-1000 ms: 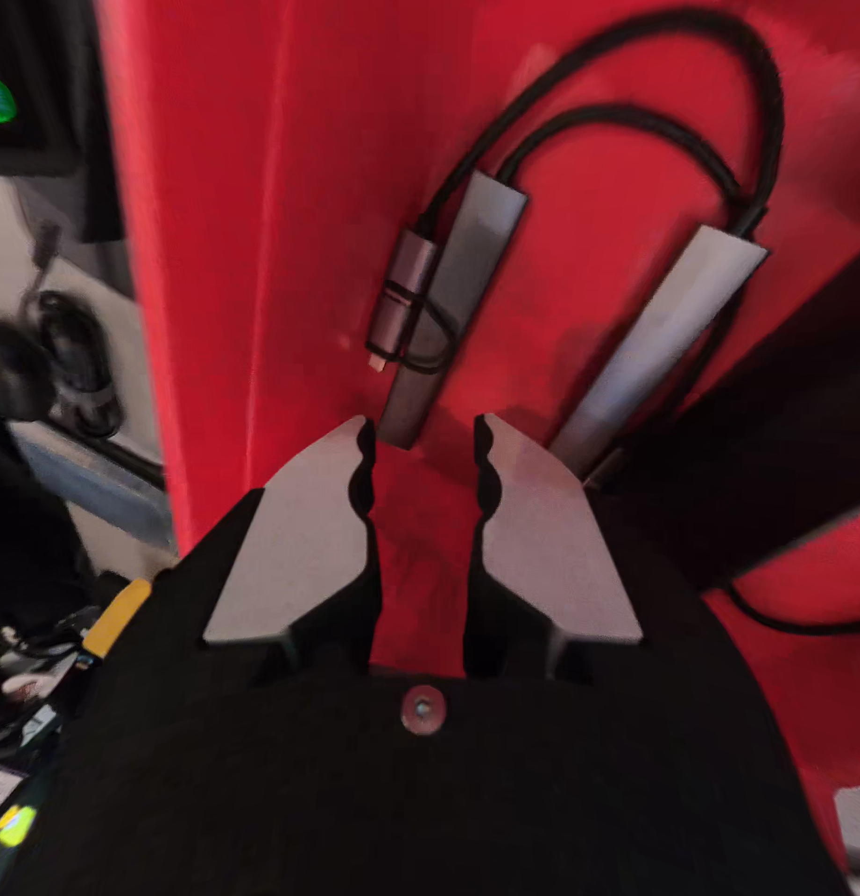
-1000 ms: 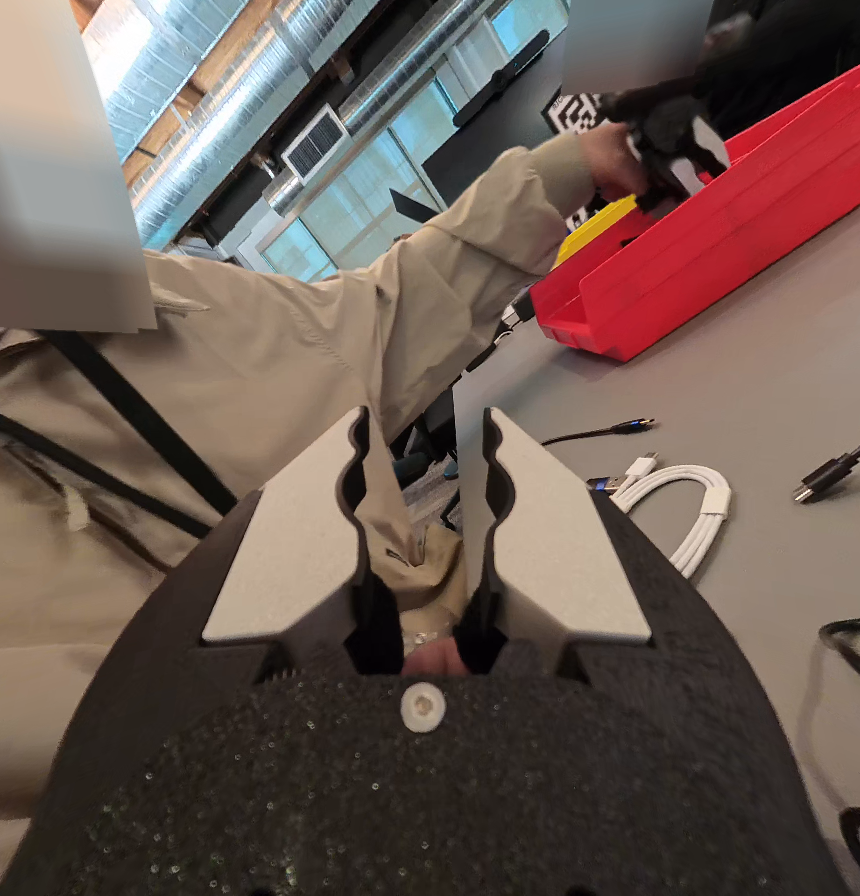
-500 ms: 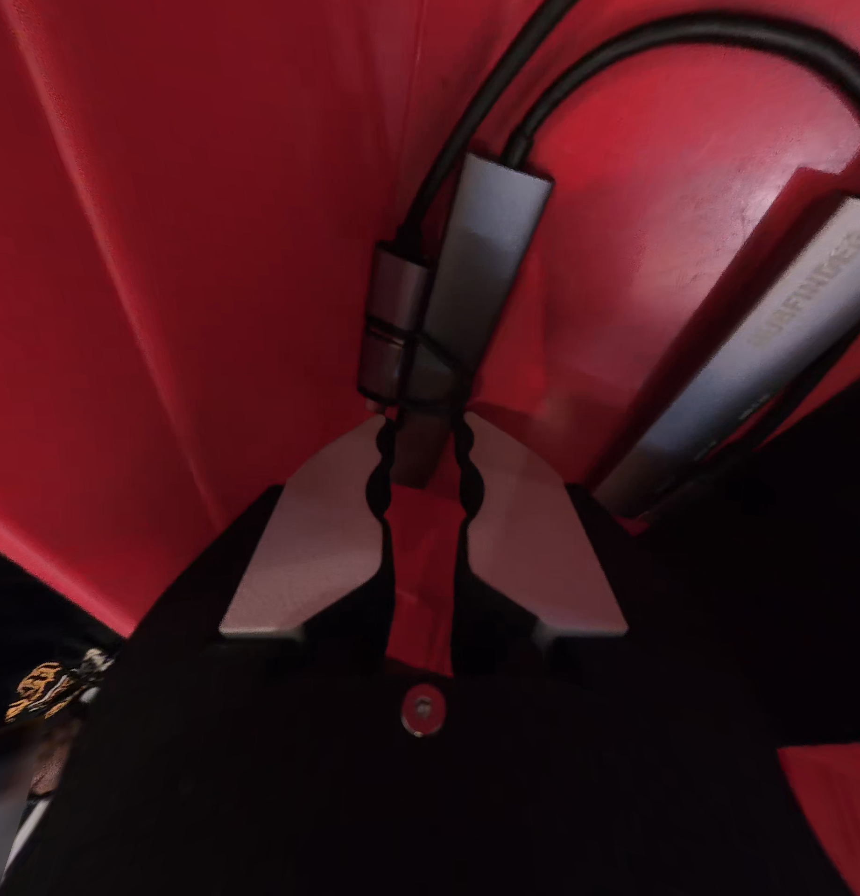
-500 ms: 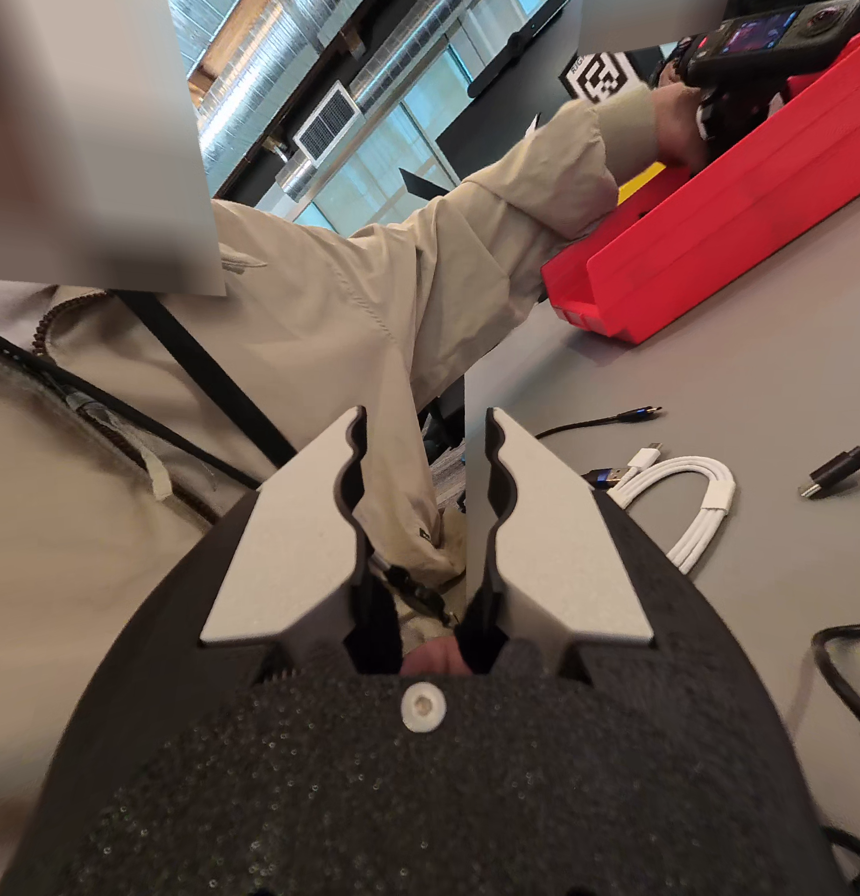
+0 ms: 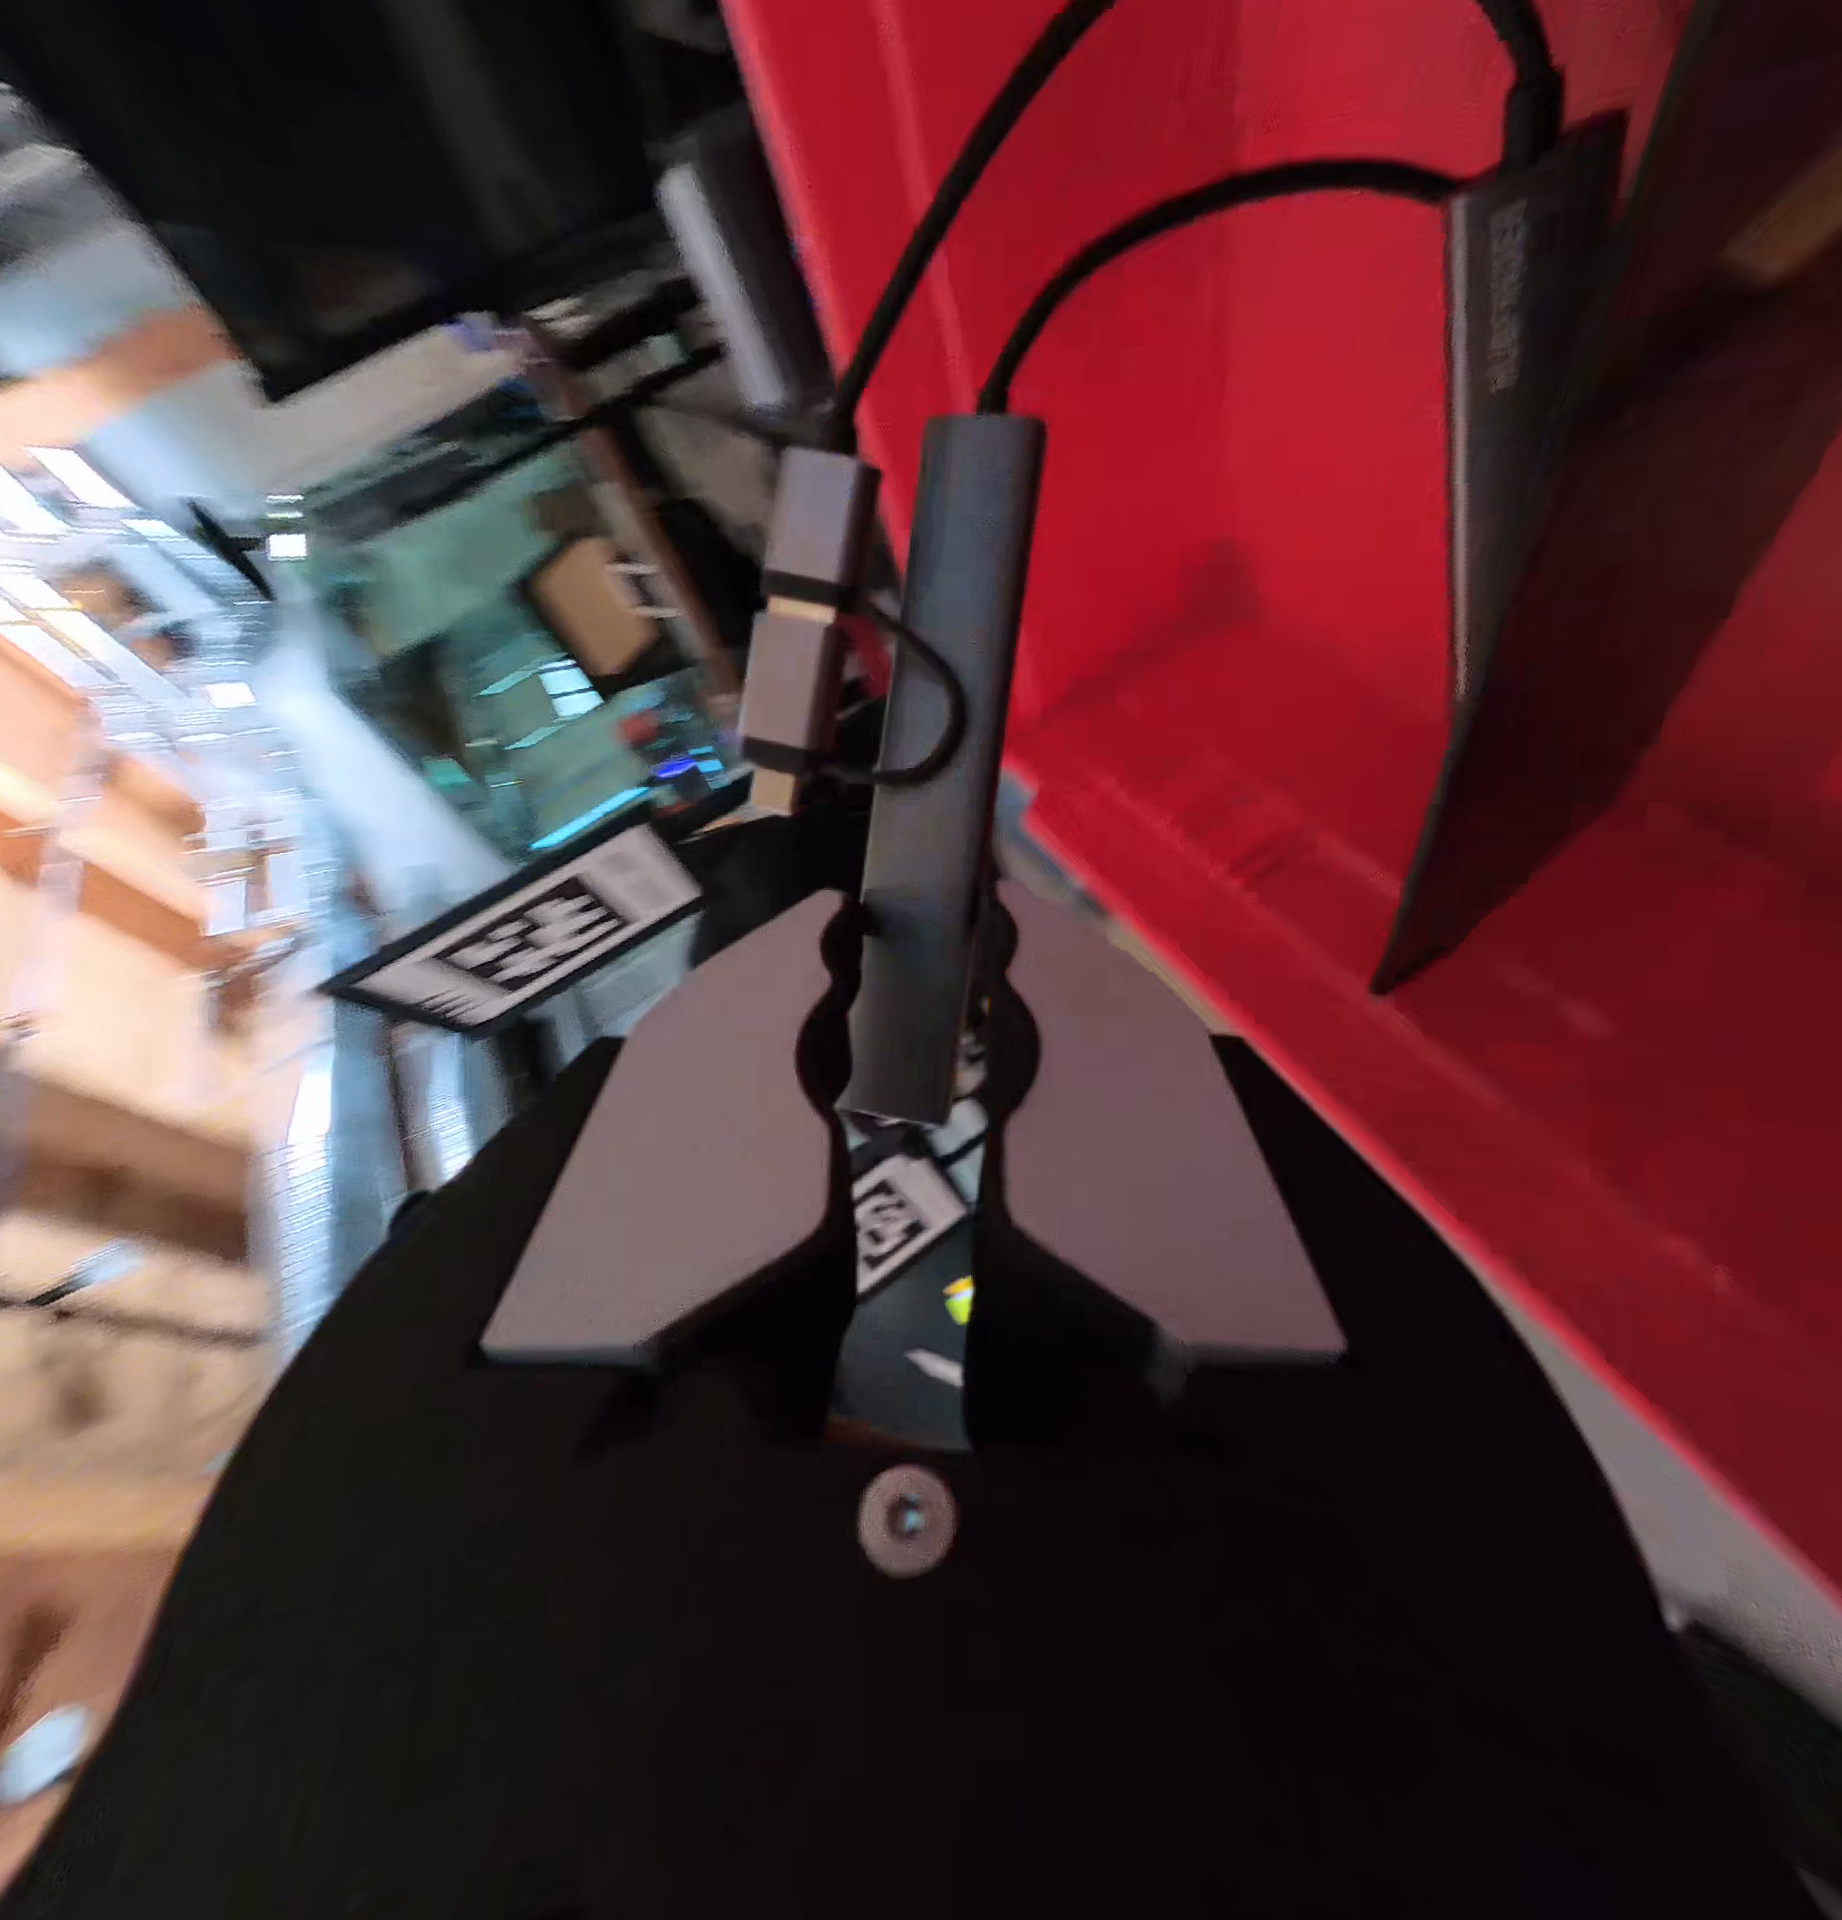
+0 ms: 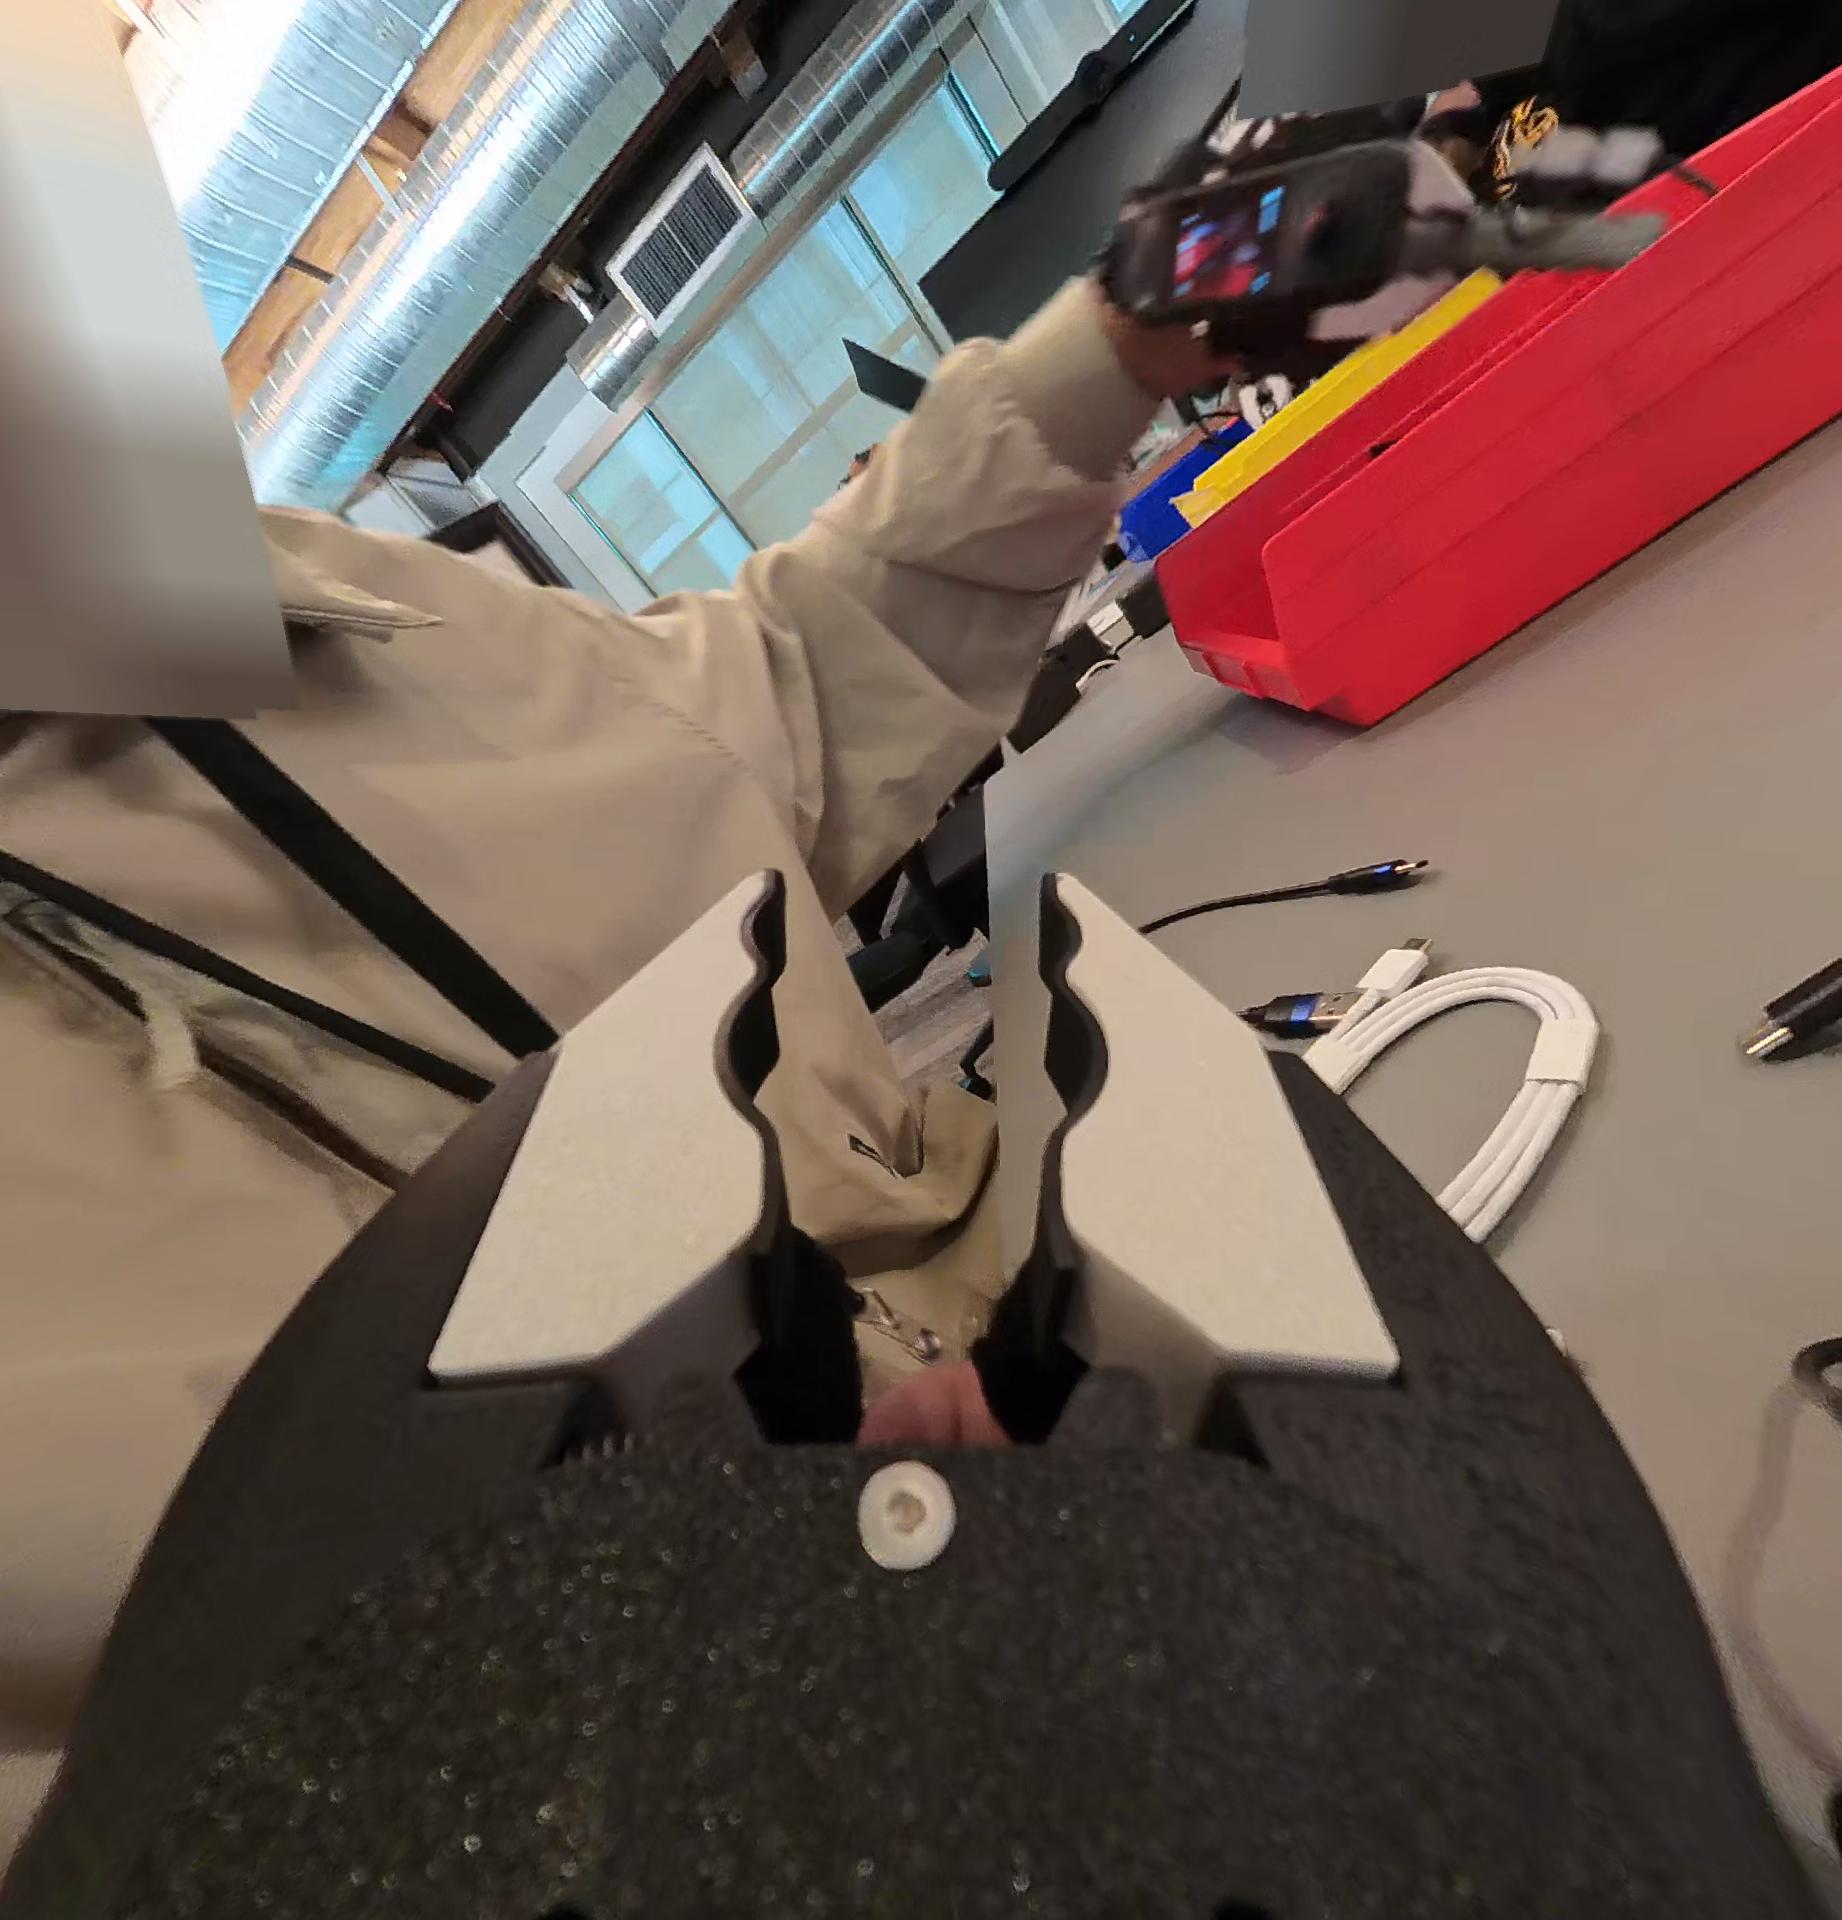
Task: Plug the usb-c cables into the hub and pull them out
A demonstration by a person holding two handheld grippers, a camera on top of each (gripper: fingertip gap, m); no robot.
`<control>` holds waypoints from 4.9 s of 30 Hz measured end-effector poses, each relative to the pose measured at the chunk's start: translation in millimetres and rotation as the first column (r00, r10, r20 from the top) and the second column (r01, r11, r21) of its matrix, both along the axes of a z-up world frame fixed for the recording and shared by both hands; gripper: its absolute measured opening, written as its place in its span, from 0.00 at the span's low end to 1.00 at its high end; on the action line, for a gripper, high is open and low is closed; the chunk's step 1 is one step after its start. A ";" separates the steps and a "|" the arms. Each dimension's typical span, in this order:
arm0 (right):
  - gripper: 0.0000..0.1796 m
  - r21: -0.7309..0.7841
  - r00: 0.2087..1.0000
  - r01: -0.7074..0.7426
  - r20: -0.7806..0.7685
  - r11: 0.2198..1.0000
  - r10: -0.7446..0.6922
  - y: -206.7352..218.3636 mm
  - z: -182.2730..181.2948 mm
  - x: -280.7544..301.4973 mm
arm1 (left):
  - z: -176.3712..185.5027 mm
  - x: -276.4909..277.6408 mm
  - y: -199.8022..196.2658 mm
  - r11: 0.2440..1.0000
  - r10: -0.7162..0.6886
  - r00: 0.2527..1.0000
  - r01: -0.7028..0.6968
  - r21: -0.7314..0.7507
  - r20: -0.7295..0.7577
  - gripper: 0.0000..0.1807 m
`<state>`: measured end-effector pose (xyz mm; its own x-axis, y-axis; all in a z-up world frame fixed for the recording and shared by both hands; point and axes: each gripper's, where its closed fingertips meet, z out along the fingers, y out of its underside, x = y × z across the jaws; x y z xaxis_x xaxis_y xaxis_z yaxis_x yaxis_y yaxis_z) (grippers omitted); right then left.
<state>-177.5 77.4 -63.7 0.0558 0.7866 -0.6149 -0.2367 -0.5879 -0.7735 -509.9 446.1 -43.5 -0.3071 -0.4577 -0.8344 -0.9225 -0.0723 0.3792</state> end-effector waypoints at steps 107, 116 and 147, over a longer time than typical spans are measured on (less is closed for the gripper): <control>0.12 0.033 0.990 0.119 -0.074 0.992 -0.117 67.5 21.9 -37.4 | -14.8 259.7 -316.2 0.488 0.764 -0.356 0.864 -0.122 0.539 0.24; 0.13 0.001 0.981 0.122 -0.150 0.992 -0.121 67.9 25.9 -36.8 | -11.6 256.9 -310.8 0.511 0.770 -0.398 0.853 -0.108 0.499 0.17; 0.15 -0.031 0.996 0.041 -0.081 0.999 -0.043 60.8 13.6 -45.7 | -8.5 261.9 -319.4 0.538 0.699 -0.393 0.840 -0.077 0.597 0.13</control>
